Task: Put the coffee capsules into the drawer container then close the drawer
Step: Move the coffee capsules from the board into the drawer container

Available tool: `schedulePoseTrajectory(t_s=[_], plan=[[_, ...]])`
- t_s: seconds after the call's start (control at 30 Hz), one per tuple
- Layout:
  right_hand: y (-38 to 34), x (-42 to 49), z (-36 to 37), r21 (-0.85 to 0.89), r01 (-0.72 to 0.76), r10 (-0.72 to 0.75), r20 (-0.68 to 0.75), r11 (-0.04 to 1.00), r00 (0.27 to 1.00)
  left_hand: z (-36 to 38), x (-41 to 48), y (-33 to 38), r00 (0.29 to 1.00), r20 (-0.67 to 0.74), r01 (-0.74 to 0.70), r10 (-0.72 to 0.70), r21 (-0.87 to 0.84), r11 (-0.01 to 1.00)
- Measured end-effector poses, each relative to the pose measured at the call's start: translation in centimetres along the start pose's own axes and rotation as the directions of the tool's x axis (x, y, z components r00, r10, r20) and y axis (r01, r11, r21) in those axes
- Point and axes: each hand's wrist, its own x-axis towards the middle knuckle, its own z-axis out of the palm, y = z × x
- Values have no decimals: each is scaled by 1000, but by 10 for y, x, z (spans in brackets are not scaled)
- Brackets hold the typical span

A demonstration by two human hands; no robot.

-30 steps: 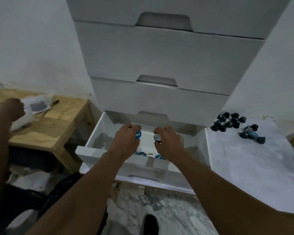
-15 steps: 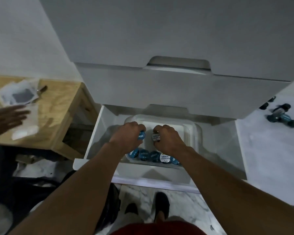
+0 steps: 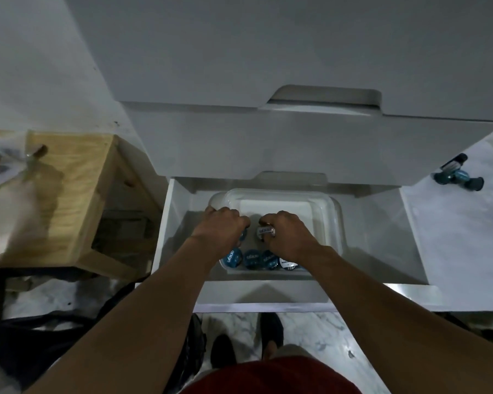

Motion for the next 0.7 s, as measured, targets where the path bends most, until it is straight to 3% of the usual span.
schedulePoseTrajectory(t_s=[0.2,0.4,0.7], plan=[[-1,0,-2,-16,1,0,8,1000,1000,0,5,-5,999,41,-15,18,-66,998],[-2,2,0,30,-23,22,34,999,999,-3,3,-2,1000,14,5,-5,14,1000],[-7,3,5,24,19,-21,69,1000,997,-1,1,-2,997,72,43,-41,-25,999]])
